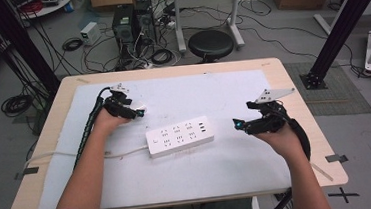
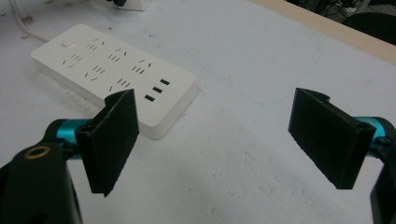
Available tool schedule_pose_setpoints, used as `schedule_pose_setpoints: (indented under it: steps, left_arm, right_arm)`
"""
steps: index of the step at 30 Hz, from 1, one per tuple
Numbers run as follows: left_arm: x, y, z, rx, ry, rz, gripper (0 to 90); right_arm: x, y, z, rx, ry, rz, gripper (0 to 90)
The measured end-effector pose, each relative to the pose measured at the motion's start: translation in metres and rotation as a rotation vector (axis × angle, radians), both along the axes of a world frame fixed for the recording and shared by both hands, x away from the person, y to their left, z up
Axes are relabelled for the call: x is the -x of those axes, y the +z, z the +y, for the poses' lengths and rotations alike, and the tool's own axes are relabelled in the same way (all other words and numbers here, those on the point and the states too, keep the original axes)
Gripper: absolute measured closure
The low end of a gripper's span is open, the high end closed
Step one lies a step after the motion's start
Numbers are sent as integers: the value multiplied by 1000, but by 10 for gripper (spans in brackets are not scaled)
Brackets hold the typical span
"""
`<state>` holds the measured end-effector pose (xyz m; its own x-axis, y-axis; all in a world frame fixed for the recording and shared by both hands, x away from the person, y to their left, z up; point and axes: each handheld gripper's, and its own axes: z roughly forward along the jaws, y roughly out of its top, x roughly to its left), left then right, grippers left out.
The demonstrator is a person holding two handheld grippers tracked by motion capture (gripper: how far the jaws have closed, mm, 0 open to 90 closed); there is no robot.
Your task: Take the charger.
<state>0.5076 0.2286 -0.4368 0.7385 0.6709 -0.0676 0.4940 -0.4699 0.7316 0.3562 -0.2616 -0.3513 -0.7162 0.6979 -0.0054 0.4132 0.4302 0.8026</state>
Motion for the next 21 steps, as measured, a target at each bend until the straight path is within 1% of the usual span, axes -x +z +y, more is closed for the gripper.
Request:
schedule_pose_setpoints:
  steps: [2,5,7,8,10,12,15,19,21]
  left_arm:
    - [-1,-1,0,0,2,-7,179]
    - [-1,-2,0,-1,-1,-3,207]
    - [-1,-4,0,-13,-4,-1,236]
    - [-1,-4,0,-14,-4,5,243]
    - [-1,-5,-1,-21,-5,4,272]
    - [-1,-6,-2,-17,-5,-2,291]
    - [-1,-6,-3,-36,-9,-7,319]
    - [-1,-7,-3,-44,-7,-5,373]
    - [-1,-6,-4,-57,-4,-12,397]
  right_arm:
    - [0,-1,0,-3,-2,6,166]
    - [-1,-1,1,-2,3,10,166]
    - [-2,-1,1,-1,-1,9,166]
    - [-2,-1,1,-2,0,13,166]
    - [-2,-2,1,0,2,10,166]
    - [-2,-2,0,-2,2,13,166]
    - [-2,-3,0,-4,-2,15,166]
    - [-2,-3,-1,-5,-2,10,166]
    - [-1,-3,-2,-8,-5,14,166]
